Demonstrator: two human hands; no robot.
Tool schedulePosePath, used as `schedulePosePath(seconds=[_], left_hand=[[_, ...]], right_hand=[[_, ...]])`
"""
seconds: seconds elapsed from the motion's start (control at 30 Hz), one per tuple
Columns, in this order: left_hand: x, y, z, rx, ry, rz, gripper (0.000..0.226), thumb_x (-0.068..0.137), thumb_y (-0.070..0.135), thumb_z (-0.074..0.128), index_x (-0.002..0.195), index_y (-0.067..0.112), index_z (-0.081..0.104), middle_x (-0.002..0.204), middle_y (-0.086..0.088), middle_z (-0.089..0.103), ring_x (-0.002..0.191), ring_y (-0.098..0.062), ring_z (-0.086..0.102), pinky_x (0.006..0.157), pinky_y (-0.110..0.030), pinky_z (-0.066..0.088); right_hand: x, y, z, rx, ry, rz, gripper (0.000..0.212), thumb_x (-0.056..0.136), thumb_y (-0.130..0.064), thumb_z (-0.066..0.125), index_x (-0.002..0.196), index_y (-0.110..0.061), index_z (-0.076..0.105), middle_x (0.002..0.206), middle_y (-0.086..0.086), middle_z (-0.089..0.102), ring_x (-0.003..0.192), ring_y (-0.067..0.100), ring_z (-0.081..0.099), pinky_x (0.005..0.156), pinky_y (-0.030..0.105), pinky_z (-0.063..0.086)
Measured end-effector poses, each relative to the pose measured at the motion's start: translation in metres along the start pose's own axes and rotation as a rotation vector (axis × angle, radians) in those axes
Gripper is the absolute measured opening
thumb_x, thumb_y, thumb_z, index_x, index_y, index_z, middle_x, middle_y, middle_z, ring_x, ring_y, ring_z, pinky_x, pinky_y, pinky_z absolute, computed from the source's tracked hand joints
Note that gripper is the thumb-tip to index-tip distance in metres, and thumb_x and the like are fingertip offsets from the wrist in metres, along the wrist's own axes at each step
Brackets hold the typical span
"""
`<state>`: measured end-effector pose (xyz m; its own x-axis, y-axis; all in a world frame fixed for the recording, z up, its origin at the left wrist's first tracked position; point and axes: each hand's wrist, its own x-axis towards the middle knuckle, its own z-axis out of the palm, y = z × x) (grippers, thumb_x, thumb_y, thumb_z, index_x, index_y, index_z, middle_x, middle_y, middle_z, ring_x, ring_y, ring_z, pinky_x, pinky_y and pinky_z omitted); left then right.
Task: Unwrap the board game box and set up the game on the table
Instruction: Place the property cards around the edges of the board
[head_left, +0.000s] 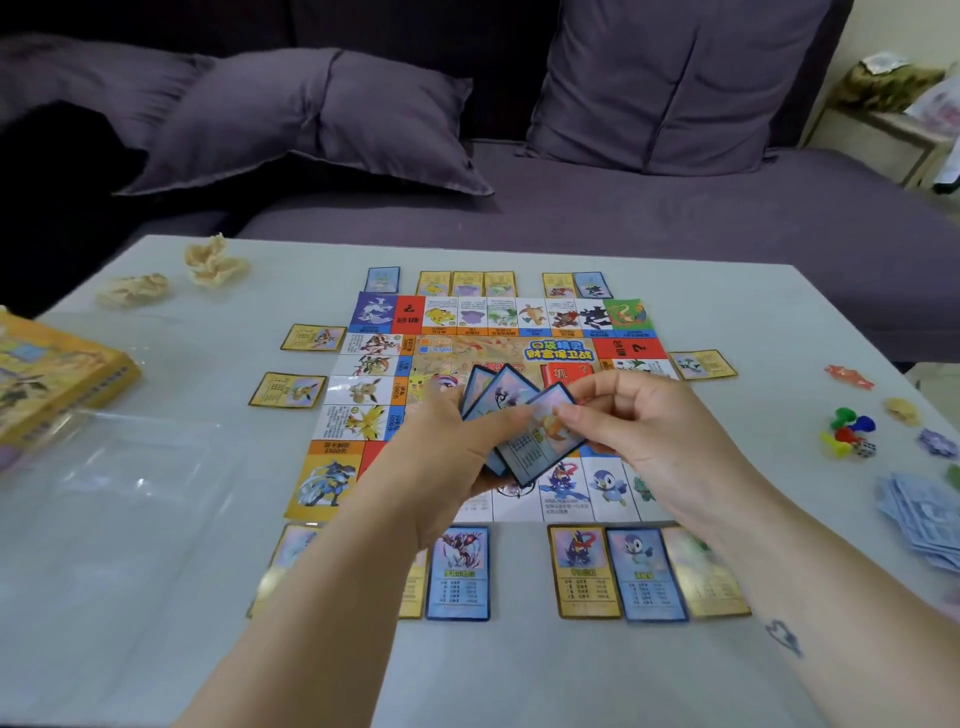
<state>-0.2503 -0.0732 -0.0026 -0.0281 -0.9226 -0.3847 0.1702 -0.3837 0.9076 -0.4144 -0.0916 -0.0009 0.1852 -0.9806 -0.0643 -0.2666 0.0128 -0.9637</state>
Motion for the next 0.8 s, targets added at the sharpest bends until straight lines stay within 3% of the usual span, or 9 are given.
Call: schedulePosePath(seconds=[0.17, 0.43, 0.57, 0.67, 0.8], left_hand=[[-0.012, -0.001, -0.028, 0.005, 0.054, 0.025, 0.024, 0.084, 0.013, 0.065, 0.106, 0.009, 0.057, 0.104, -0.015, 0.068, 0.092, -0.027, 0.068, 0.079, -0.04, 0.057], [-0.029, 0.004, -0.069, 0.094, 0.144, 0.076, 0.012, 0.085, 0.013, 0.065, 0.097, 0.012, 0.06, 0.091, -0.009, 0.072, 0.083, -0.022, 0.071, 0.075, -0.039, 0.058], [-0.034, 0.012, -0.082, 0.048, 0.195, 0.138, 0.005, 0.088, 0.01, 0.06, 0.093, 0.012, 0.06, 0.078, -0.003, 0.073, 0.066, -0.011, 0.07, 0.061, -0.027, 0.059], [-0.031, 0.017, -0.085, -0.041, 0.246, 0.17, 0.01, 0.091, 0.01, 0.056, 0.101, 0.011, 0.058, 0.085, -0.005, 0.071, 0.06, -0.008, 0.068, 0.054, -0.021, 0.056], [-0.017, 0.024, -0.064, -0.154, 0.224, 0.14, 0.008, 0.091, 0.009, 0.055, 0.098, 0.01, 0.059, 0.083, -0.006, 0.069, 0.06, -0.01, 0.067, 0.053, -0.023, 0.056]], right_hand=[[0.002, -0.002, 0.025, 0.022, -0.037, -0.017, 0.009, 0.081, -0.012, 0.07, 0.089, -0.016, 0.066, 0.076, 0.004, 0.073, 0.076, 0.014, 0.07, 0.077, 0.028, 0.053], [-0.001, -0.001, 0.055, -0.018, -0.106, 0.004, 0.009, 0.083, -0.013, 0.069, 0.09, -0.018, 0.067, 0.075, -0.001, 0.073, 0.07, 0.008, 0.066, 0.067, 0.023, 0.048], [-0.002, -0.001, 0.054, 0.003, -0.059, -0.003, 0.015, 0.086, -0.014, 0.066, 0.098, -0.024, 0.066, 0.077, -0.003, 0.074, 0.075, 0.01, 0.067, 0.067, 0.024, 0.047], [0.005, -0.002, 0.048, 0.151, 0.03, 0.037, 0.03, 0.088, -0.005, 0.06, 0.102, -0.031, 0.061, 0.079, -0.003, 0.073, 0.07, 0.006, 0.066, 0.061, 0.023, 0.046], [0.04, -0.017, 0.027, 0.424, 0.066, 0.167, 0.024, 0.087, 0.009, 0.053, 0.095, -0.013, 0.058, 0.093, 0.009, 0.065, 0.074, 0.016, 0.065, 0.059, 0.024, 0.051]])
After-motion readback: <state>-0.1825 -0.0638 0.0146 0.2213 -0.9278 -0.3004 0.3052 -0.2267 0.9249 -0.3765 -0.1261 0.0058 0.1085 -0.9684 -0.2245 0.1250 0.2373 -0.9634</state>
